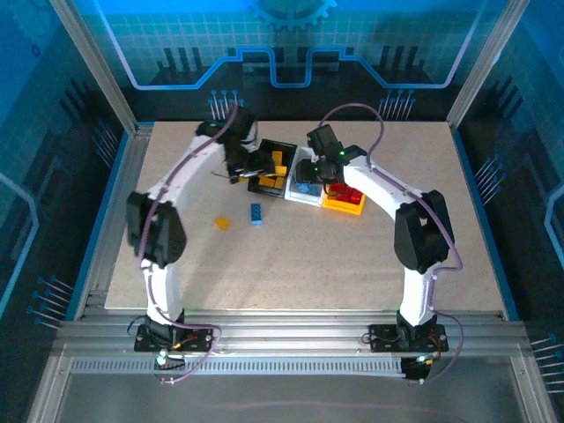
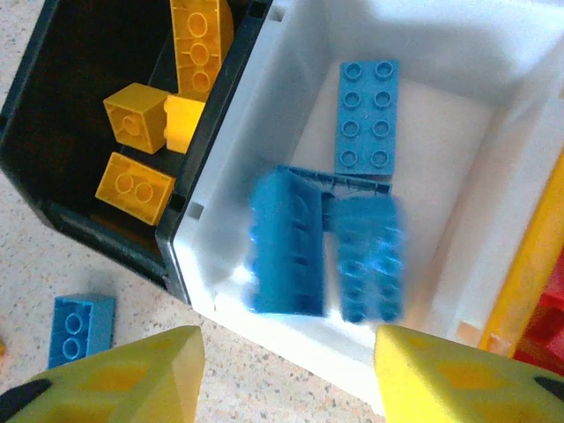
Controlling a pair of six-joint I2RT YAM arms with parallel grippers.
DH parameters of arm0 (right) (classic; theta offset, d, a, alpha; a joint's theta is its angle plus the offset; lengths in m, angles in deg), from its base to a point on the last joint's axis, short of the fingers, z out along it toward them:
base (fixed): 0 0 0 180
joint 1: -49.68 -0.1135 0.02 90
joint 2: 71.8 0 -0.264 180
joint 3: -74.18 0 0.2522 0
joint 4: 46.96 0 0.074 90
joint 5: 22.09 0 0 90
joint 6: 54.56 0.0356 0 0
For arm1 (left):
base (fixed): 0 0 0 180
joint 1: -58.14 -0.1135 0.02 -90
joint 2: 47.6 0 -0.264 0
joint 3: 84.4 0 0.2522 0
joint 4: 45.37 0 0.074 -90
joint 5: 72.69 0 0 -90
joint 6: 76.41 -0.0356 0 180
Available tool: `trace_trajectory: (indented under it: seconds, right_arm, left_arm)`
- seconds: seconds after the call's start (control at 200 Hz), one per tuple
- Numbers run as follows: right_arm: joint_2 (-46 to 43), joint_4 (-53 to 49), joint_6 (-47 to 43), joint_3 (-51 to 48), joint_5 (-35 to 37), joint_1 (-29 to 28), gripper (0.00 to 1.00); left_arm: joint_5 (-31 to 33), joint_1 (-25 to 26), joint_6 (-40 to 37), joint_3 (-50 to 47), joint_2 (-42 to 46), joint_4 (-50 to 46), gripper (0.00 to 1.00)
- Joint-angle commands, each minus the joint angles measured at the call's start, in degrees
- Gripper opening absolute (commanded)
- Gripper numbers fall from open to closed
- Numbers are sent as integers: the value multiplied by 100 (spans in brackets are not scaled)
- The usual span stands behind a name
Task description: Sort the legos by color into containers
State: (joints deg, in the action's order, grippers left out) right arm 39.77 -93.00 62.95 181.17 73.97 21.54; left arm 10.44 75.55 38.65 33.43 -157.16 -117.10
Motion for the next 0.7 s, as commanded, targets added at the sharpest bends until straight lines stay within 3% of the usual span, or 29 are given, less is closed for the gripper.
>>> trace_trajectory:
  seconds: [0.0,0.29,0.695]
  right_arm:
    - [163,-150,-456,569,82,-383,58]
    - [1093,-1015,-662,1442,-77,-1664,68]
    - [2598,-1875,-301,2958,386,-1952,71]
  left_arm:
    - [211,-371,-102,-1008,682,144,76]
    - [-4,-1408,-125,-3086,1902,408,78]
    - [-191,-1688,-326,-3707,2509,436,82]
